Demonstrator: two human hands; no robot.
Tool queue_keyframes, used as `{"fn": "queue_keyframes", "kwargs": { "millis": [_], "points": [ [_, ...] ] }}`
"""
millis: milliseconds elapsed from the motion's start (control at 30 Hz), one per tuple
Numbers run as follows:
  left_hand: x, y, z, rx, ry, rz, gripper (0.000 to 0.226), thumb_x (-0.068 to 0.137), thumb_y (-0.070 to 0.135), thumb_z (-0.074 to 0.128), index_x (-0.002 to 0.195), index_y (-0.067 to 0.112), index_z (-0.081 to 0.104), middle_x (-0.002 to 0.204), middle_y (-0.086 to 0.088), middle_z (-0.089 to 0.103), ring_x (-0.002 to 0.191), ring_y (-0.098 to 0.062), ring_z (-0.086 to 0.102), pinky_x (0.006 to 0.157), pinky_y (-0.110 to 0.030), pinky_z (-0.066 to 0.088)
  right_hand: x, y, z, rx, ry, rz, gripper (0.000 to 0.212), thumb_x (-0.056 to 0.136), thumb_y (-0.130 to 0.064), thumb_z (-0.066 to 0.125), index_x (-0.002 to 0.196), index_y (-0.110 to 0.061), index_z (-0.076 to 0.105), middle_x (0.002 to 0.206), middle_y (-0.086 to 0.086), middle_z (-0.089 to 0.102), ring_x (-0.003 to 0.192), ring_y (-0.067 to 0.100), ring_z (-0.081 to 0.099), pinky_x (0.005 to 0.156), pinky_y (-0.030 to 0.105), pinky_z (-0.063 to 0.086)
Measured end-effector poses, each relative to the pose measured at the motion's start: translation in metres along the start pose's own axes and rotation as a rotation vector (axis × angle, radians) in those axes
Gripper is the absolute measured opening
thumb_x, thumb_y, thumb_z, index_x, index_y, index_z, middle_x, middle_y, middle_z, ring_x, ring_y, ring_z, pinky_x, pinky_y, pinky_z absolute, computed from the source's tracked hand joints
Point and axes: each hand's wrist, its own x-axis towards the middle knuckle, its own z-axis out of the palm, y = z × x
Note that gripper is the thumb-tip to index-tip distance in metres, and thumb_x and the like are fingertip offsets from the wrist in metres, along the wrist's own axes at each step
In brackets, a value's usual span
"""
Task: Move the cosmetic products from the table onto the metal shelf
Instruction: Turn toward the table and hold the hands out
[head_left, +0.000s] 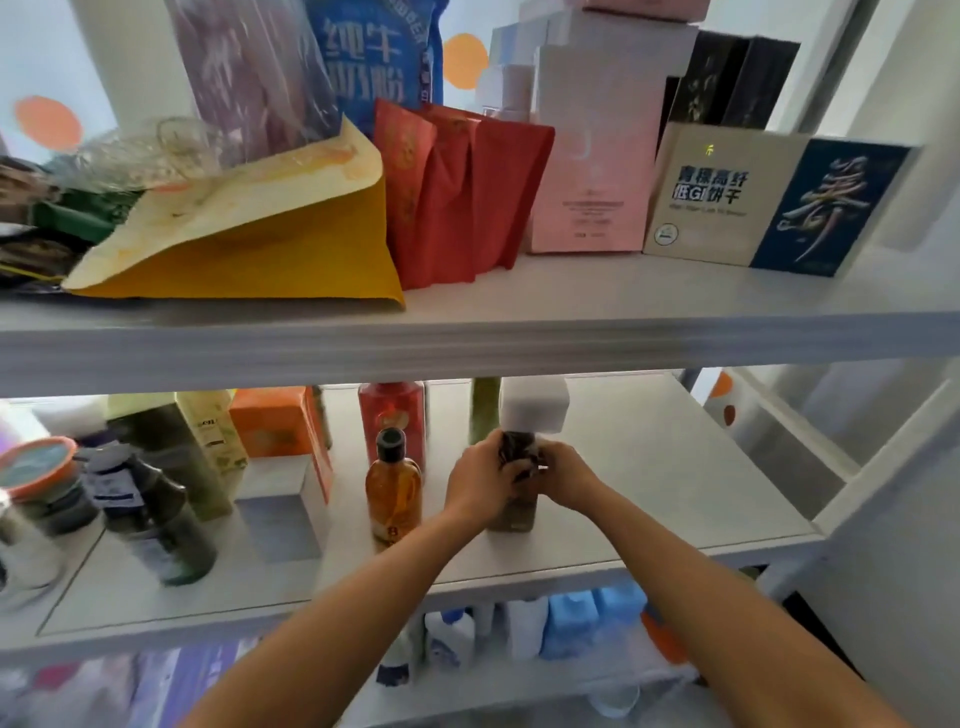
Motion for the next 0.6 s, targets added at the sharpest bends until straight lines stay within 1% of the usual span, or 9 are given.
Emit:
{"fn": "queue_keyframes", "kwargs": {
  "millis": [133,300,367,433,467,533,567,600],
  "points": [
    [0.000,0.000,-0.003,0.037,0.002,-0.017,0.036,0.094,0.023,0.060,0.128,0.013,0.054,0.121,-0.008,0.065,0.110,-0.025,0.061,0.092,-0.033,0.048,0.002,0.003,0.001,0.008,-0.046,-0.041,0.041,0.078,-0.017,0.075,0.115,-0.007,0.061,0.114,0.012,0.066,0.105,0.028,0.061,0.093,0.036,0.049],
    [0.002,-0.004,-0.004,0.061,-0.006,0.025,0.041,0.092,0.028,0.062,0.128,0.013,0.053,0.120,-0.006,0.064,0.110,-0.024,0.060,0.087,-0.028,0.045,0.007,0.011,0.000,0.024,-0.073,-0.065,0.044,0.074,-0.020,0.078,0.114,-0.010,0.062,0.112,0.010,0.067,0.105,0.025,0.061,0.095,0.038,0.050],
    [0.005,-0.013,-0.002,-0.032,-0.011,0.059,0.035,0.093,0.029,0.060,0.124,0.014,0.055,0.115,-0.004,0.065,0.110,-0.022,0.060,0.085,-0.020,0.045,0.009,0.016,-0.003,0.050,-0.106,-0.093,0.043,0.075,-0.015,0.078,0.114,-0.010,0.061,0.113,0.009,0.066,0.107,0.023,0.061,0.095,0.035,0.051],
    [0.005,-0.026,0.002,-0.199,0.015,0.060,0.027,0.099,0.030,0.046,0.120,0.016,0.056,0.111,-0.002,0.063,0.113,-0.022,0.059,0.082,-0.011,0.044,0.011,0.024,-0.008,0.080,-0.206,-0.096,0.047,0.077,-0.006,0.074,0.119,-0.012,0.055,0.119,0.007,0.062,0.111,0.017,0.056,0.095,0.031,0.048],
    [0.005,-0.032,0.005,-0.272,0.038,0.031,0.031,0.101,0.032,0.038,0.122,0.017,0.055,0.116,-0.001,0.061,0.117,-0.021,0.056,0.086,-0.011,0.042,0.013,0.030,-0.010,0.090,-0.274,-0.076,0.050,0.079,-0.001,0.071,0.124,-0.012,0.052,0.123,0.004,0.058,0.113,0.013,0.052,0.098,0.032,0.046],
    [0.008,-0.045,0.014,-0.384,0.096,-0.061,0.045,0.103,0.039,0.025,0.135,0.018,0.049,0.134,-0.003,0.054,0.127,-0.019,0.048,0.099,-0.023,0.036,0.019,0.044,-0.014,0.107,-0.394,0.009,0.056,0.083,0.007,0.062,0.132,-0.013,0.046,0.127,-0.003,0.052,0.117,0.009,0.046,0.101,0.034,0.042],
    [0.012,-0.051,0.020,-0.415,0.115,-0.095,0.048,0.103,0.040,0.022,0.140,0.019,0.044,0.140,-0.003,0.050,0.131,-0.019,0.044,0.104,-0.028,0.033,0.026,0.055,-0.014,0.123,-0.396,0.046,0.058,0.083,0.012,0.058,0.134,-0.013,0.045,0.128,-0.005,0.050,0.118,0.009,0.045,0.100,0.034,0.043],
    [0.018,-0.056,0.025,-0.424,0.128,-0.115,0.045,0.105,0.037,0.023,0.142,0.019,0.041,0.142,-0.002,0.047,0.132,-0.018,0.041,0.105,-0.030,0.031,0.033,0.064,-0.013,0.135,-0.352,0.074,0.060,0.082,0.015,0.056,0.134,-0.012,0.046,0.131,-0.004,0.050,0.118,0.010,0.047,0.098,0.032,0.045]
  ]
}}
